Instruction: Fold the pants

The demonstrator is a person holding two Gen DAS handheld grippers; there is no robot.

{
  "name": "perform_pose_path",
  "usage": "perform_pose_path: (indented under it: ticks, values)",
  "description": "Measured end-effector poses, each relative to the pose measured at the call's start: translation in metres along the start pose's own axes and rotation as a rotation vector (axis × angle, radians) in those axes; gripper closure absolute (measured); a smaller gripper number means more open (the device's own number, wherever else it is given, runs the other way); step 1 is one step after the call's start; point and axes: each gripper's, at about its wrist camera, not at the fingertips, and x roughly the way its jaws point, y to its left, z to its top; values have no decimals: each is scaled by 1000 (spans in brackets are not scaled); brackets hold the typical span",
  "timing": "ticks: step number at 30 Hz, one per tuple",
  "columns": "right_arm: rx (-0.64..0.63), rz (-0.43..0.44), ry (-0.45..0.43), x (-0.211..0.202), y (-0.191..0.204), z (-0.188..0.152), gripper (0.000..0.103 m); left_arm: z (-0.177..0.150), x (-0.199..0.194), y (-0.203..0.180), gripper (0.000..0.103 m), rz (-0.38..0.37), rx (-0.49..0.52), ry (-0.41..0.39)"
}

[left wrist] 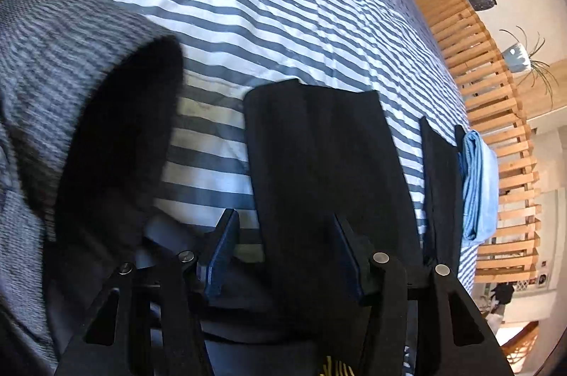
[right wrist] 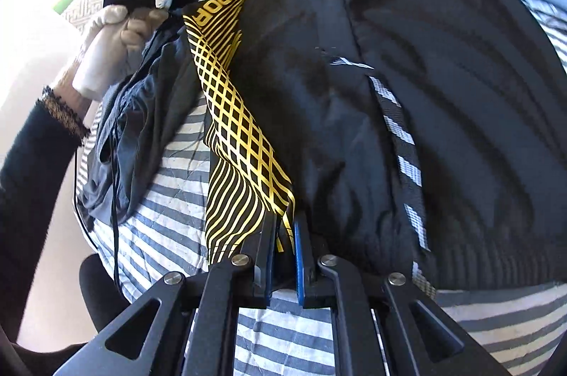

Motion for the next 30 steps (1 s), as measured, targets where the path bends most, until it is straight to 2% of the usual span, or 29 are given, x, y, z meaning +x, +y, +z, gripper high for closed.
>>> perform_pose_path:
  ticks: [2, 4, 7, 10, 12, 15, 19, 21, 24, 26, 28, 30]
  values:
    - [5, -18, -3, 0, -1, -1, 95, -6, -1, -21, 47, -111, 42, 0]
    - [6, -31, -7, -1, 0, -1, 95, -9, -10, -38, 46, -100, 94, -51]
    - [-1, -50, -8, -2, -2, -3, 95, -7, -23, -33, 46, -108, 62, -87]
    - [6, -45, -8, -1, -7, -3, 95, -10, -34, -16, 46, 8, 47, -121]
    - [1, -45, -10, 1, -6, -4, 95, -15, -31, -4, 47, 26, 39, -81]
    - [-15, -39, -8, 3, -3, -5, 95, -27, -26, 2, 47, 6, 27, -34]
    - [-13, -26, -7, 5, -5, -5, 95, -47, -6, -8, 46, -73, 16, 19]
    - [-13, -23, -6, 5, -6, -5, 95, -47, 3, -10, 46, -83, -15, 14]
    - [-19, -26, -9, 4, -4, -6, 95, -36, 11, -8, 50, -138, -113, -29]
    - [-20, -27, -12, 2, -3, -8, 95, -28, 14, -5, 85, -124, -159, -59]
    - [-26, -29, -15, -1, 0, -9, 95, -23, 12, -1, 98, -106, -182, -86]
    - [-41, -19, -19, -5, 6, -11, 95, -20, -3, 0, 101, -100, -168, -137]
